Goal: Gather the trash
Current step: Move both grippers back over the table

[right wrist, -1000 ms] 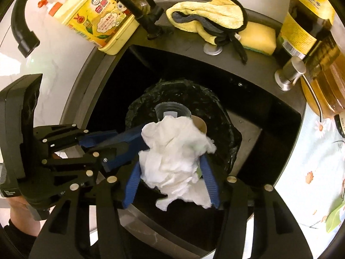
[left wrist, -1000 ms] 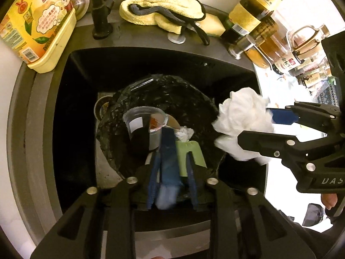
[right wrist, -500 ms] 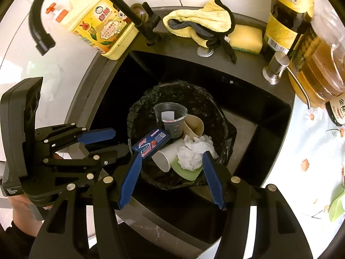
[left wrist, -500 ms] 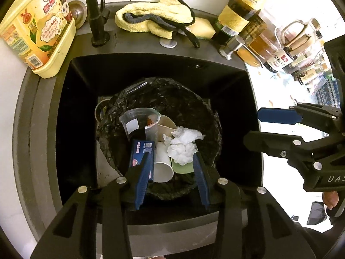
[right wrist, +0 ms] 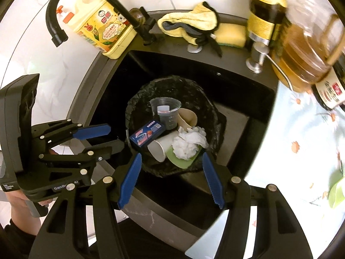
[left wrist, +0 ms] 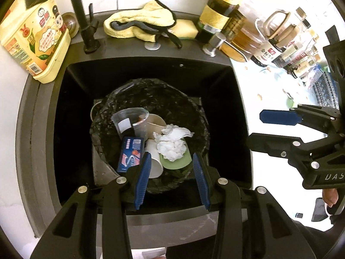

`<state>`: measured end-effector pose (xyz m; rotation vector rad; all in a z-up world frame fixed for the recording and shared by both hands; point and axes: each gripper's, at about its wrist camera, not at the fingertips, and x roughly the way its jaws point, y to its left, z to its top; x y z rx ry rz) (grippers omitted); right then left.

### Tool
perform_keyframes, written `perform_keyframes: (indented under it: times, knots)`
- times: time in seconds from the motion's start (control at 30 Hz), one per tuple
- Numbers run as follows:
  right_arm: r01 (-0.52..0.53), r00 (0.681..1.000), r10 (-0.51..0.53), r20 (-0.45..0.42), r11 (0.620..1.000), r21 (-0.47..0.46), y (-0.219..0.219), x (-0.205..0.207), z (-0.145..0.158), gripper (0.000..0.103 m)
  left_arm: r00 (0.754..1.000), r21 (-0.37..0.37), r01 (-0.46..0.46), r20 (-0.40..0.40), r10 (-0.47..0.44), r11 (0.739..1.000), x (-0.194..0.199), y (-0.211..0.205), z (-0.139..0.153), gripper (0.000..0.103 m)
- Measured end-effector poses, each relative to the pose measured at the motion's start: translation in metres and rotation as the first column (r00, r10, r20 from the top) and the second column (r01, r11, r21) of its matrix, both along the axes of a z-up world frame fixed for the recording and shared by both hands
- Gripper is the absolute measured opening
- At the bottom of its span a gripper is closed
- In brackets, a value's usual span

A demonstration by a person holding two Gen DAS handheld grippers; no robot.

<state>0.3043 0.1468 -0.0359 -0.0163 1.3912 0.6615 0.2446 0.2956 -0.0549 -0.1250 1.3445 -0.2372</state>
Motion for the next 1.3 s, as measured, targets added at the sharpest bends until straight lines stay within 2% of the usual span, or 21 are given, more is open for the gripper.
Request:
perform_keyframes:
  times: [0.23,0.47,0.53,0.6,0.63,0.9,1.13,1.2,1.3]
  knots:
    - [0.060,0.998,-0.060,0.025,0.998,-0.020,-0.060,-0.009,0.005,0.063,0.999,0.012,0.042,0.012,-0.042,0.999,-0.004,-0.043,0.009,0.039]
    - [0.142,0.990,-0.141,0.021,0.988,-0.056,-0.153,-0.015,-0.001,0.065,0.995,0.049,0.092,0.033,-0.094,0.995,-0.002,-0.116,0.017,0.039]
    - [0.173,0.985,-0.171,0.032,0.983,-0.068,-0.184,-0.014,-0.001,0.069,0.994,0.038,0.109,0.027,-0.110,0.993,0.000,-0.135,0.017,0.039]
    - [0.203,0.979,-0.201,0.034,0.976,-0.074,-0.211,-0.010,-0.001,0.070,0.990,0.040,0.136,0.029,-0.137,0.990,0.001,-0.164,0.019,0.048]
    - [0.217,0.976,-0.215,0.036,0.973,-0.075,-0.224,-0.008,0.000,0.070,0.989,0.037,0.142,0.031,-0.143,0.989,0.000,-0.173,0.019,0.048]
    - [0.319,0.947,-0.315,0.054,0.944,-0.087,-0.338,0.009,0.000,0.071,0.985,0.023,0.173,0.019,-0.174,0.985,0.003,-0.255,0.014,0.049]
    - [0.331,0.944,-0.329,0.034,0.942,-0.060,-0.390,0.026,-0.015,0.071,0.986,0.017,0.166,-0.014,-0.166,0.986,0.007,-0.310,-0.002,0.051]
    - [0.336,0.942,-0.336,0.012,0.941,-0.030,-0.399,0.032,-0.023,0.071,0.986,0.015,0.163,-0.027,-0.162,0.987,0.008,-0.325,-0.007,0.056]
    - [0.348,0.937,-0.348,-0.023,0.937,0.025,-0.408,0.042,-0.031,0.071,0.986,0.023,0.165,-0.037,-0.164,0.986,0.011,-0.347,-0.013,0.057]
